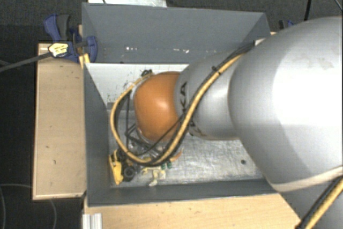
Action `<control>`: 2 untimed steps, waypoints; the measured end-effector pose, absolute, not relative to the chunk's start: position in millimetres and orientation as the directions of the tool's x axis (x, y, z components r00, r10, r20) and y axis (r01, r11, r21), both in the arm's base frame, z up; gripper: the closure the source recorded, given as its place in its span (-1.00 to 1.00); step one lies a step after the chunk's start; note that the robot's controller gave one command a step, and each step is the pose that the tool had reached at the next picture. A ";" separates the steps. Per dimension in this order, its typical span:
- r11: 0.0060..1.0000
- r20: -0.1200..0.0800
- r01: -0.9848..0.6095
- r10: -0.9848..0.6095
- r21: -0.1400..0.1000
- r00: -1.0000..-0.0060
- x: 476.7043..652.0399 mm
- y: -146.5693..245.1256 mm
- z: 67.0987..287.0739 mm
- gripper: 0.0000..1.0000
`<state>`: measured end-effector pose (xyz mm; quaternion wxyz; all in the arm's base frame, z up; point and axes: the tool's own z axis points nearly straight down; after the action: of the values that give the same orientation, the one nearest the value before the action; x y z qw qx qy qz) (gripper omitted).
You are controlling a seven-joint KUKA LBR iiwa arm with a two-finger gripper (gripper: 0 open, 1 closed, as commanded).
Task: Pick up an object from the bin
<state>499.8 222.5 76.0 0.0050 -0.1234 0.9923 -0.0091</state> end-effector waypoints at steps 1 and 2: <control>0.970 -0.007 -0.243 -0.243 -0.018 -0.970 499.6 222.8 75.7 1.00; 0.970 -0.007 -0.242 -0.242 -0.017 -0.970 499.6 222.7 75.7 1.00</control>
Offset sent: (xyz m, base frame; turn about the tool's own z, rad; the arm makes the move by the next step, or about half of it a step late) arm 0.0000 0.0000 0.0409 0.0001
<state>499.6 222.7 75.7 0.0046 -0.1221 0.9925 -0.0082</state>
